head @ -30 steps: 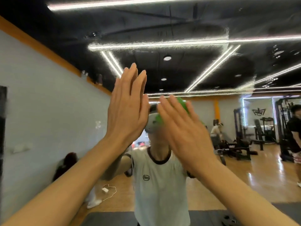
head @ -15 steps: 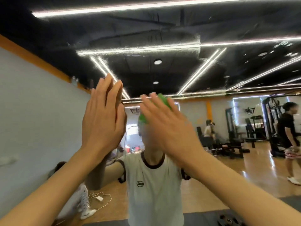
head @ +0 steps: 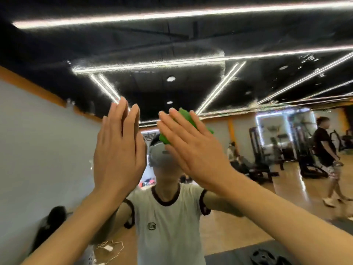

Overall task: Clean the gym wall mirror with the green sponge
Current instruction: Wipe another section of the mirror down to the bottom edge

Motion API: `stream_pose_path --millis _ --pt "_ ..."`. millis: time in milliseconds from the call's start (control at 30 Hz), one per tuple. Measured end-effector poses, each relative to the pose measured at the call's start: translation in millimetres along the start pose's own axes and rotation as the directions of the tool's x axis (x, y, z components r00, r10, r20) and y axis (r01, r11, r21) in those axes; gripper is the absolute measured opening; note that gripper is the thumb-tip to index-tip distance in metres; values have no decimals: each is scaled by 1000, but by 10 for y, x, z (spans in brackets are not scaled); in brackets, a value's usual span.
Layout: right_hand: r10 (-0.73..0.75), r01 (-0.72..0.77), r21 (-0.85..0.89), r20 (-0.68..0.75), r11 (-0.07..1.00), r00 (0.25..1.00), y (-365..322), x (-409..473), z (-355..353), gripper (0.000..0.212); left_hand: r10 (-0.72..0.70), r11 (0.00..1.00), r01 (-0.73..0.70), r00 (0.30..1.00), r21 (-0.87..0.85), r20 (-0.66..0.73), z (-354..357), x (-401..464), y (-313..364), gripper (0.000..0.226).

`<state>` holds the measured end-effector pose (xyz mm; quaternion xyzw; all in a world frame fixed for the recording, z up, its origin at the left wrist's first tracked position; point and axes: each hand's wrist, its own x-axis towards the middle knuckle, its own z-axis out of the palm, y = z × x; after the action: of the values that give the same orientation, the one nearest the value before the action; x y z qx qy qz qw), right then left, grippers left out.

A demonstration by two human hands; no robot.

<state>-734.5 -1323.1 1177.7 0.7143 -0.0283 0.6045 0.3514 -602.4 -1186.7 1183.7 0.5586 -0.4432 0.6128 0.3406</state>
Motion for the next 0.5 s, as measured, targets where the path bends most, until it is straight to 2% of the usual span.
stream_pose_path --millis 33,67,100,133,167,233,300,333,367,400,433,500 --pt "-80 80 5 13 997 997 103 43 -25 52 3 1000 -3 1000 0 -2 3 -4 -7 54" --pt "-63 62 48 13 997 998 244 55 -82 51 3 1000 -3 1000 -5 -6 7 -9 -10 54" --pt "48 -48 109 9 993 999 419 26 -149 51 1 1000 -2 1000 -9 -10 10 -11 -9 54" --pt "225 -220 162 -15 962 974 616 -40 -207 50 3 1000 -4 1000 -11 -12 16 -9 -7 54" --pt "410 -392 193 -63 899 910 797 -125 -258 49 6 1000 -6 1000 -9 -14 21 -11 -5 54" --pt "708 -668 241 -172 704 685 1048 -285 -326 46 12 1000 -12 1000 6 -11 38 -12 -6 54" --pt "854 -795 312 -225 520 470 1044 -286 -322 44 13 1000 -13 1000 26 -3 42 -7 -19 54" --pt "872 -809 328 -233 487 430 950 -227 -300 39 11 999 -11 1000 33 -1 45 -7 -21 55" --pt "856 -790 333 -237 515 459 809 -141 -269 36 9 999 -9 1000 37 -3 48 -4 -24 55" --pt "805 -734 330 -232 594 547 626 -45 -221 35 10 999 -10 1000 38 -3 49 -5 -26 55" --pt "711 -638 326 -210 698 671 418 48 -157 38 11 999 -11 1000 35 -4 47 -6 -27 55" --pt "387 -343 256 -149 904 910 79 212 -31 45 13 1000 -13 1000 23 -8 44 0 -28 55"
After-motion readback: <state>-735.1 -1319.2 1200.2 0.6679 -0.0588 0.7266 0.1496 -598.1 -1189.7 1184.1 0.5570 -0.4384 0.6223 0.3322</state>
